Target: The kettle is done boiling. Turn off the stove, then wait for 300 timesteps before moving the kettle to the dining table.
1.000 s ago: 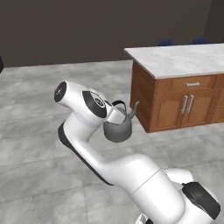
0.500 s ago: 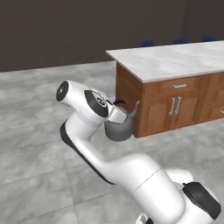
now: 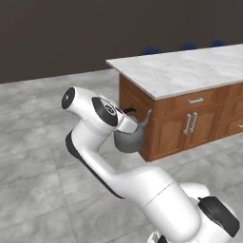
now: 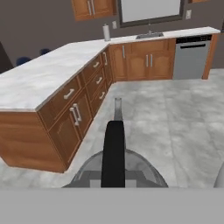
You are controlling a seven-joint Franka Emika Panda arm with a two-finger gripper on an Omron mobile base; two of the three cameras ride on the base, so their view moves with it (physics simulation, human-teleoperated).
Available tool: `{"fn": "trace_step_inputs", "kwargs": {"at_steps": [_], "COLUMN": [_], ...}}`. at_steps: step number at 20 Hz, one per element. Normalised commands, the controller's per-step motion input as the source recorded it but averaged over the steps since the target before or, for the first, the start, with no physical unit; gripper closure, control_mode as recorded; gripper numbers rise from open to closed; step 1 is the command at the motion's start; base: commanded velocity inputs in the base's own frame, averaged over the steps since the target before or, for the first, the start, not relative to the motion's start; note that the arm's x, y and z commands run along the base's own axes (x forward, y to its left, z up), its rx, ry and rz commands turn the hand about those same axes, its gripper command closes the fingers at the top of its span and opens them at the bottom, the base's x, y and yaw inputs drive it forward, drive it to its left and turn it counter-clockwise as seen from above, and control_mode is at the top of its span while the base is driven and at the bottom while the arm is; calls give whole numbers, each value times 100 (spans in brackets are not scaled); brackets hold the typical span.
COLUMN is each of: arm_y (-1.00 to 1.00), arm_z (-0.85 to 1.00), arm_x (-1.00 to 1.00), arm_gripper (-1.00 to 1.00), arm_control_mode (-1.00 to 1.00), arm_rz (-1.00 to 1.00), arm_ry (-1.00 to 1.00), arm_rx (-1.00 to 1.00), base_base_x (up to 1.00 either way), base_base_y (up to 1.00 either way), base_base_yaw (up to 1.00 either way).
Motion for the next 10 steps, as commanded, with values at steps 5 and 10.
{"fn": "trace_step_inputs", "kwargs": {"at_steps": [5,10], "arm_y": [0,0], "arm_z": [0,0], "arm_x": [0,0], "arm_gripper": [100,100], "arm_control_mode": [100,100], "arm_rz": [0,0], "arm_ry": [0,0], "arm_rx": [0,0], "base_base_x": [70,54], "base_base_y": [0,0], "base_base_yaw": [-21,-27]}}
